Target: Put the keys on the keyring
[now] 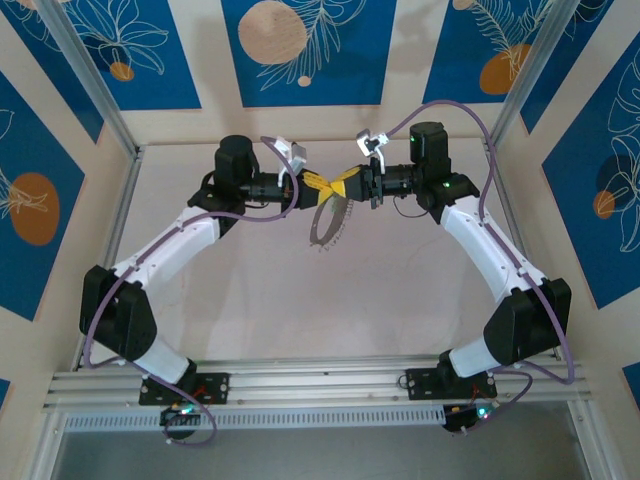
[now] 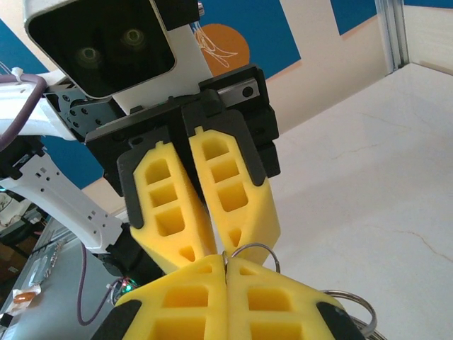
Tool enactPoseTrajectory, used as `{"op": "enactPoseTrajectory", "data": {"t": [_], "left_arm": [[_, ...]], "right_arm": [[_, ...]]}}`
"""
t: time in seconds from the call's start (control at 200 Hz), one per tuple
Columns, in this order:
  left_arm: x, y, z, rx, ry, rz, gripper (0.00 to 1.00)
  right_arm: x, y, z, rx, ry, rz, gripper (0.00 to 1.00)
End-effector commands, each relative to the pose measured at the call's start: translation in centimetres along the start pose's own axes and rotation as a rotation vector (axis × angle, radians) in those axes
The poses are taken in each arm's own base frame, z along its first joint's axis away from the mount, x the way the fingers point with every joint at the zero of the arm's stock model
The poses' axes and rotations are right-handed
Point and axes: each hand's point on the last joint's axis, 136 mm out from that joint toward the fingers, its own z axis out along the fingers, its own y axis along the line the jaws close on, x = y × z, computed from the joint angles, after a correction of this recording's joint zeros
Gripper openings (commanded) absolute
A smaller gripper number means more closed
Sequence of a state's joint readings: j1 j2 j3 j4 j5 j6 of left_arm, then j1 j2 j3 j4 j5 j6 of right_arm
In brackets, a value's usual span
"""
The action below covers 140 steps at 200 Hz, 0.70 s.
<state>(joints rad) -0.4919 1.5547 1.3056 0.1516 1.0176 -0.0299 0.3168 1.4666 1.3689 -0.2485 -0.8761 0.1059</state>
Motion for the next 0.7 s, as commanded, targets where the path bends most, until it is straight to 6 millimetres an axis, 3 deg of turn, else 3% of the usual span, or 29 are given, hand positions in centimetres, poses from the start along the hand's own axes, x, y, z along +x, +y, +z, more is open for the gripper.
{"op": "enactPoseTrajectory", "data": {"t": [0.0, 0.175, 0.515, 0.695], "left_arm": [[-1.0, -1.0, 0.8, 0.057, -0.017, 0.045, 0.06], [-0.8, -1.2, 1.2, 0.081, -0.019, 0.034, 0.0], [-1.1, -1.8, 1.6, 0.113, -0.048, 0.025, 0.0], [-2.4, -1.2, 1.3, 0.079, -0.149, 0.029, 0.0]], "right_arm": [[-1.3, 0.9, 0.2, -0.026, -0.013, -0.047, 0.0], [-1.4, 0.7, 0.3, -0.024, -0.016, -0.046, 0.0], [-2.1, 0.4, 0.2, -0.012, -0.038, -0.038, 0.0], [-3.2, 0.2, -1.3, 0.006, -0.101, -0.023, 0.35]]}}
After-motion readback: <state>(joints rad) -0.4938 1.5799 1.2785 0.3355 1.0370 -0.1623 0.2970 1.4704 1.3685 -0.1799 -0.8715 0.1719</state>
